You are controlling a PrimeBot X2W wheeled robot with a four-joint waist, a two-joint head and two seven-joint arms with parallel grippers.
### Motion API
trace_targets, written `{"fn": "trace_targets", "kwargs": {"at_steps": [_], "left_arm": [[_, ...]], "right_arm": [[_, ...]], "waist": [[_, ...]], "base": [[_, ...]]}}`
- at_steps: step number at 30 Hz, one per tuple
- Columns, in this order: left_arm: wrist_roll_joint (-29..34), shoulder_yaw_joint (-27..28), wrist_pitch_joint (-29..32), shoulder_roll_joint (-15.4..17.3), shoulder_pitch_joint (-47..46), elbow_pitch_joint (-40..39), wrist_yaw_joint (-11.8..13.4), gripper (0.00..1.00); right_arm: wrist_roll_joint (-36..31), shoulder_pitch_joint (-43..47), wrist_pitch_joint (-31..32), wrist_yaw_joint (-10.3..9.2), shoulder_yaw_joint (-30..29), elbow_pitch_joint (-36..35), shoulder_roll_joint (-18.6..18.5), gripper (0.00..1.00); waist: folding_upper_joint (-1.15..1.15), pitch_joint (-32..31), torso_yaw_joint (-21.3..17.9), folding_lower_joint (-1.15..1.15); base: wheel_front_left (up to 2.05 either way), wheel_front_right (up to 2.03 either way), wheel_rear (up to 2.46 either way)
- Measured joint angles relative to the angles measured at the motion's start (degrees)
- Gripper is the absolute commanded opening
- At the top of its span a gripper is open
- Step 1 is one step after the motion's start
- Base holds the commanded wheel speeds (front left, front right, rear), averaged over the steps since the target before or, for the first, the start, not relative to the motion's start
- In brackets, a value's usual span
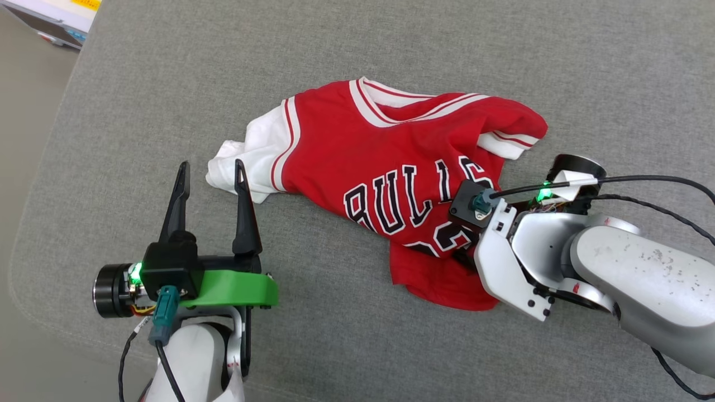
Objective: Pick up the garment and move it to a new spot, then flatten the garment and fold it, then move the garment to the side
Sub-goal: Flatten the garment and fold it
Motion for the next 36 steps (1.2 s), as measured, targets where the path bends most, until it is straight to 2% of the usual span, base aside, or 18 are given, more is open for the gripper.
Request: {"fn": "trace_targets", "kwargs": {"at_steps": [1,2,4,11,15,21,26,29,36], "left_arm": [[0.0,0.13,0.0,-0.02,-0.01,0.08,-0.03,1.0],[0.02,0.31,0.0,-0.05,0.0,0.19,-0.05,1.0],[0.13,0.58,0.0,-0.08,0.01,0.38,-0.13,1.0],[1.29,2.03,0.0,-0.23,0.37,0.76,-0.65,1.0],[1.99,2.71,0.0,-0.25,2.19,1.13,-1.21,1.0],[2.01,3.56,0.0,-0.25,4.41,1.8,-1.88,1.0],[2.01,3.68,0.0,-0.27,6.34,2.13,-2.15,1.0],[2.01,3.93,0.0,-0.31,7.41,2.15,-2.15,1.0],[2.04,4.66,0.0,-0.32,9.46,2.52,-2.68,1.0]], "right_arm": [[-0.03,0.01,-0.05,0.0,-0.1,0.0,-0.03,0.53],[-0.03,0.02,-0.62,0.0,-0.1,0.09,-0.03,0.0],[-0.03,-0.07,-2.53,0.0,0.05,0.52,-0.04,0.0],[2.55,-1.57,-15.81,0.11,1.48,3.25,-0.35,0.0],[4.69,-3.33,-20.71,0.1,-0.03,3.21,-2.87,0.0],[8.38,-1.88,-22.02,0.1,-4.77,0.96,-9.43,0.0],[11.58,6.02,-22.01,0.1,-9.91,-1.79,-15.52,0.0],[12.54,12.2,-22.4,0.1,-13.19,-2.52,-17.96,0.0],[13.76,27.87,-23.06,0.1,-21.71,-2.93,-19.08,0.0]], "waist": [[0.0,0.08,0.03,0.0],[0.0,0.1,-0.05,0.0],[0.0,-0.05,-0.3,0.0],[0.0,-2.52,-2.12,0.0],[0.0,-4.92,-3.47,0.0],[0.0,-8.72,-5.59,0.0],[0.0,-11.61,-7.26,0.0],[0.0,-12.96,-8.15,0.0],[0.0,-15.37,-10.21,0.0]], "base": [[0.0,0.0,0.0],[0.0,0.0,0.0],[0.0,0.0,0.0],[0.0,0.0,0.0],[0.0,0.0,0.0],[0.0,0.0,0.0],[0.0,0.0,0.0],[0.0,0.0,0.0],[0.0,0.0,0.0]]}}
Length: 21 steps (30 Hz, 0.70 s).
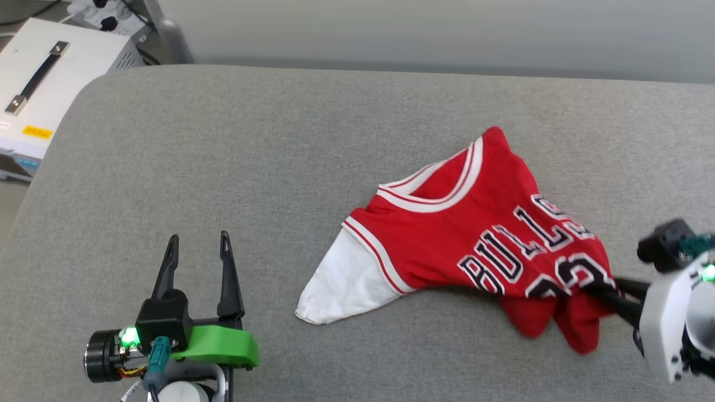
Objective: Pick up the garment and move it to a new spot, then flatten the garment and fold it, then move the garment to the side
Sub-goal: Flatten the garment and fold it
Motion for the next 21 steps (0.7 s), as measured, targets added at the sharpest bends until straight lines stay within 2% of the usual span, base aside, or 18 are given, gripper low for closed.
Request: {"fn": "trace_targets", "kwargs": {"at_steps": [4,9,12,13,14,21], "left_arm": [[0.45,0.0,0.0,-0.01,0.27,0.36,-0.47,1.0],[0.56,-0.13,0.0,-0.02,0.4,0.46,-0.74,1.0],[0.56,-0.13,0.0,-0.03,0.42,0.45,-0.75,1.0],[0.56,-0.08,0.0,-0.03,0.44,0.45,-0.75,1.0],[0.56,-0.01,0.0,-0.03,0.5,0.45,-0.75,1.0],[0.79,0.14,0.0,-0.03,1.02,0.67,-0.97,1.0]], "right_arm": [[-0.23,9.56,0.22,-0.01,-5.05,0.83,1.35,0.0],[-0.46,20.61,1.16,-0.01,-10.24,2.2,5.6,0.0],[-2.78,25.1,1.4,-0.01,-13.74,2.67,7.65,0.0],[-3.59,26.02,1.23,-0.01,-15.39,2.56,8.51,0.36],[-4.45,26.67,1.03,-0.01,-17.11,2.32,9.48,1.0],[-11.87,28.65,-0.54,-0.01,-29.91,-4.56,13.85,1.0]], "waist": [[0.0,-1.13,-0.88,0.0],[0.0,-1.86,-1.51,0.0],[0.0,-1.88,-1.75,0.0],[0.0,-1.88,-1.86,0.0],[0.0,-1.9,-2.0,0.0],[0.0,-2.79,-2.43,0.0]], "base": [[0.0,0.0,0.0],[0.0,0.0,0.0],[0.0,0.0,0.0],[0.0,0.0,0.0],[0.0,0.0,0.0],[0.0,0.0,0.0]]}}
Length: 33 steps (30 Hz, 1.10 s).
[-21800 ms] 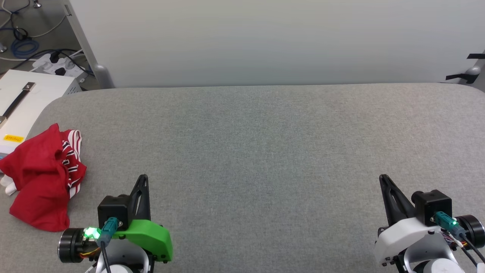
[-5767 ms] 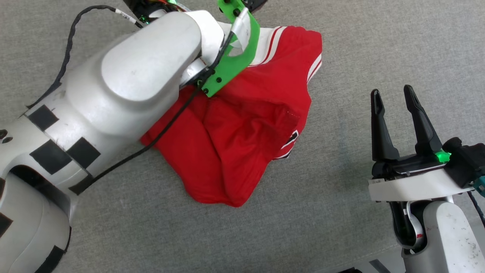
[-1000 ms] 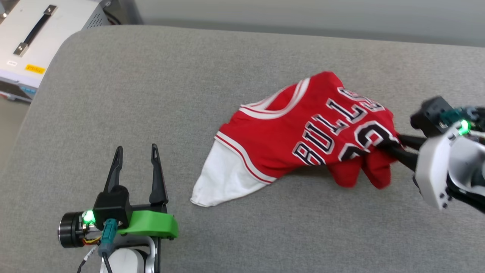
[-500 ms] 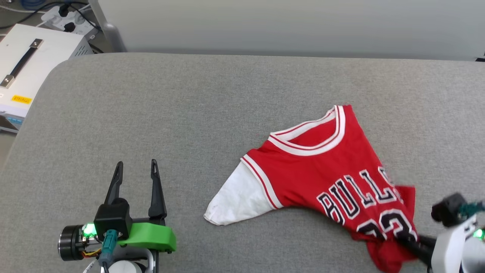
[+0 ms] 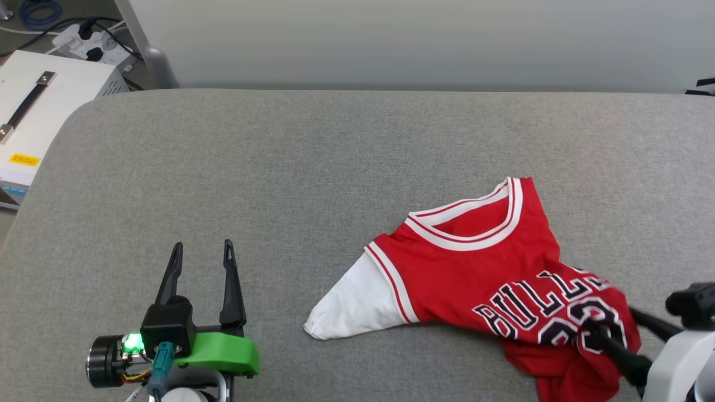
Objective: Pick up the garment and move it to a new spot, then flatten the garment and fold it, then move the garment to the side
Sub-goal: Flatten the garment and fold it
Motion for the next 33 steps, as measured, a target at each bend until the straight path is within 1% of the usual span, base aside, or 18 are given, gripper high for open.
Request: {"fn": "trace_targets", "kwargs": {"at_steps": [7,11,15,16,19,22,26,30,33], "left_arm": [[0.7,-0.69,0.0,0.0,0.01,-0.19,-0.22,1.0],[0.96,-1.26,0.0,0.01,-0.01,-0.42,-0.27,1.0],[1.1,-1.72,0.0,0.02,-0.19,-0.69,-0.41,1.0],[1.1,-1.89,0.0,0.02,-0.31,-0.76,-0.44,1.0],[1.11,-2.77,0.0,0.02,-1.3,-1.02,-0.46,1.0],[1.11,-3.49,0.0,0.01,-2.78,-1.35,-0.46,1.0],[1.11,-4.36,0.0,0.0,-4.76,-1.75,-0.48,1.0],[1.1,-5.23,0.0,0.0,-6.6,-2.24,-0.46,1.0],[1.08,-6.06,0.0,-0.01,-7.79,-2.54,-0.43,1.0]], "right_arm": [[-5.37,0.64,1.67,0.0,-12.09,-12.06,2.6,1.0],[-7.26,-2.09,4.2,0.0,-15.39,-17.17,3.41,1.0],[-8.4,-8.32,7.01,0.0,-16.01,-18.06,2.98,1.0],[-8.26,-10.27,7.95,0.0,-15.77,-17.77,2.78,1.0],[-8.55,-15.78,11.12,0.0,-13.6,-15.61,0.44,1.0],[-5.92,-21.07,15.05,0.0,-10.36,-12.1,-0.51,1.0],[-3.38,-27.32,20.84,0.0,-5.55,-6.25,-3.18,1.0],[-1.0,-32.1,26.49,0.0,-0.83,0.43,-4.6,1.0],[-0.55,-35.09,28.31,0.0,2.03,4.79,-4.83,1.0]], "waist": [[0.0,-0.2,0.52,0.0],[0.0,0.36,0.98,0.0],[0.0,1.35,1.42,0.0],[0.0,1.68,1.56,0.0],[0.0,2.83,2.08,0.0],[0.0,4.22,2.71,0.0],[0.0,6.42,3.66,0.0],[0.0,8.88,4.68,0.0],[0.0,10.78,5.48,0.0]], "base": [[0.0,0.0,0.0],[0.0,0.0,0.0],[0.0,0.0,0.0],[0.0,0.0,0.0],[0.0,0.0,0.0],[0.0,0.0,0.0],[0.0,0.0,0.0],[0.0,0.0,0.0],[0.0,0.0,0.0]]}}
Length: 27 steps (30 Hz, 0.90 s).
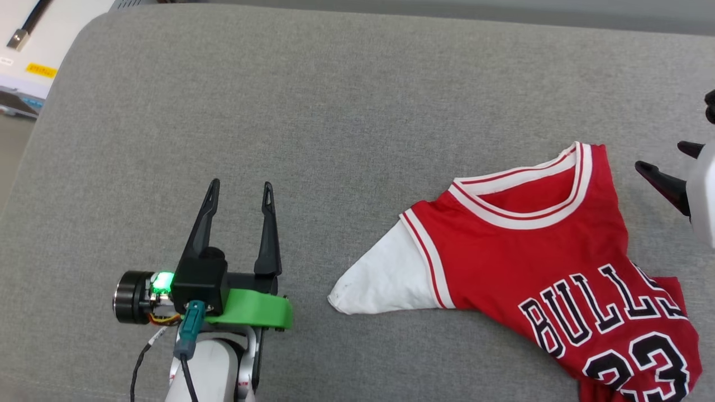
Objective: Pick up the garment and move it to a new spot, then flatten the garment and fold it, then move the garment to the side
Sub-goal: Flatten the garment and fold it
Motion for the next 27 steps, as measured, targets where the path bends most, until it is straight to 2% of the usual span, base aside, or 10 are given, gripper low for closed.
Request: {"fn": "trace_targets", "kwargs": {"at_steps": [8,14,15,16,17,23,27], "left_arm": [[-0.57,-1.76,0.0,-0.07,-2.55,-0.14,0.99,1.0],[-0.97,-2.23,0.0,-0.09,-3.01,0.04,1.36,1.0],[-0.97,-2.21,0.0,-0.09,-3.06,0.08,1.53,1.0],[-0.97,-2.15,0.0,-0.09,-3.09,0.12,1.58,1.0],[-0.97,-2.08,0.0,-0.09,-3.1,0.3,1.59,1.0],[-0.97,-1.35,0.0,-0.1,-2.81,0.85,1.76,1.0],[-0.97,-0.82,0.0,-0.11,-1.29,1.15,1.76,1.0]], "right_arm": [[-0.02,-4.58,0.93,0.0,7.91,10.29,1.97,1.0],[2.21,-6.27,-1.64,-0.08,12.14,15.42,2.16,1.0],[2.47,-6.62,-2.3,-0.08,12.95,15.45,1.89,0.93],[2.56,-6.94,-3.61,-0.07,13.73,15.57,1.6,0.21],[2.85,-7.17,-5.12,-0.08,14.51,15.68,1.54,0.0],[2.8,-7.56,-15.37,-0.08,17.23,15.4,1.54,0.0],[2.99,-5.84,-21.12,-0.05,15.05,14.08,0.7,0.0]], "waist": [[0.0,5.1,2.24,0.0],[0.0,7.42,3.79,0.0],[0.0,7.54,3.95,0.0],[0.0,7.62,4.04,0.0],[0.0,7.56,4.05,0.0],[0.0,5.72,3.42,0.0],[0.0,3.44,2.41,0.0]], "base": [[0.0,0.0,0.0],[0.0,0.0,0.0],[0.0,0.0,0.0],[0.0,0.0,0.0],[0.0,0.0,0.0],[0.0,0.0,0.0],[0.0,0.0,0.0]]}}
